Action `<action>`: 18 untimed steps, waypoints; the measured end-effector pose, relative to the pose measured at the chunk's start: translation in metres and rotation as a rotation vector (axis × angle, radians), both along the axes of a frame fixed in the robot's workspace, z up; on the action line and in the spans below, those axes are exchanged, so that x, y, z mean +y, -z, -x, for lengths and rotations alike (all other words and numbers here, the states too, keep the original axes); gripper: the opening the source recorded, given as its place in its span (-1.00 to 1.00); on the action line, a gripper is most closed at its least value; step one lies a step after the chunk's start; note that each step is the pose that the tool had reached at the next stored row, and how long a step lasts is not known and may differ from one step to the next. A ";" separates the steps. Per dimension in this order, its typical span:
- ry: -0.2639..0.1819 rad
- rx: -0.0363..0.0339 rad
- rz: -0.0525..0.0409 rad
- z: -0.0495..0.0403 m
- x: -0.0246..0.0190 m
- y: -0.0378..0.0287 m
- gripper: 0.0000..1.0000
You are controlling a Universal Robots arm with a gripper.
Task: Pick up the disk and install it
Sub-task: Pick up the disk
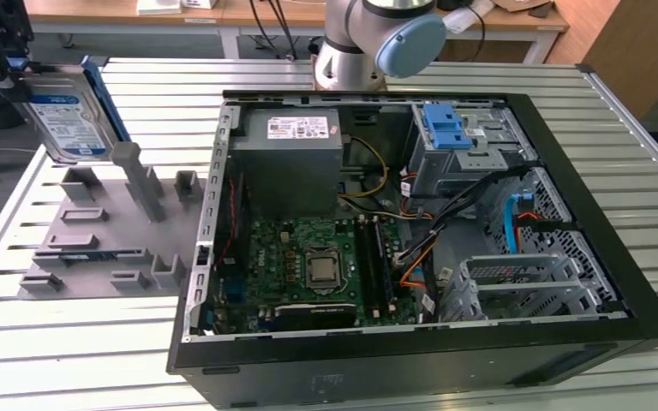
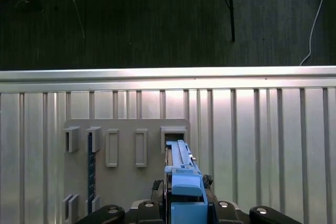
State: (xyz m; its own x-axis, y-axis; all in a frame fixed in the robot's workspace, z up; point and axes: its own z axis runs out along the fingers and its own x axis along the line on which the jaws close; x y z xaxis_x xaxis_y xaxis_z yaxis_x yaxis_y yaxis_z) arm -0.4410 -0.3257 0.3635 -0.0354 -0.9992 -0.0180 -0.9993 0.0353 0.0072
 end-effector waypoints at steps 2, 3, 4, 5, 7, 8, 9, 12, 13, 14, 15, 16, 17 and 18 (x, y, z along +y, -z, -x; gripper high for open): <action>0.000 0.0000 0.0000 0.0000 0.0000 -0.0014 -0.26; 0.000 -0.0001 0.0000 0.0000 0.0000 -0.0017 -0.26; 0.000 0.0000 0.0000 0.0000 0.0000 -0.0022 -0.26; 0.000 -0.0001 0.0000 0.0000 0.0000 -0.0025 -0.26; 0.000 0.0001 0.0000 0.0000 0.0000 -0.0033 -0.26; 0.000 0.0000 0.0000 0.0000 0.0000 -0.0037 -0.26; 0.000 -0.0001 0.0000 0.0000 0.0000 -0.0040 -0.26; 0.000 0.0000 0.0000 0.0000 0.0000 -0.0053 -0.26; 0.000 0.0000 0.0000 0.0000 0.0000 -0.0057 -0.26; 0.000 0.0001 0.0000 0.0000 0.0000 -0.0061 -0.26; 0.000 0.0001 0.0000 0.0000 0.0000 -0.0066 -0.26; 0.000 0.0000 0.0000 0.0000 0.0000 -0.0069 -0.26; 0.000 0.0000 0.0000 0.0000 0.0000 -0.0073 -0.26; 0.000 0.0000 0.0000 0.0000 0.0000 -0.0078 -0.26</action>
State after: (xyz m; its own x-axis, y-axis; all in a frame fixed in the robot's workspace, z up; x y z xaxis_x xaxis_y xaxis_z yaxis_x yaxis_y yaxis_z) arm -0.4410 -0.3257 0.3713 -0.0354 -0.9992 -0.0180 -0.9994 0.0352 0.0073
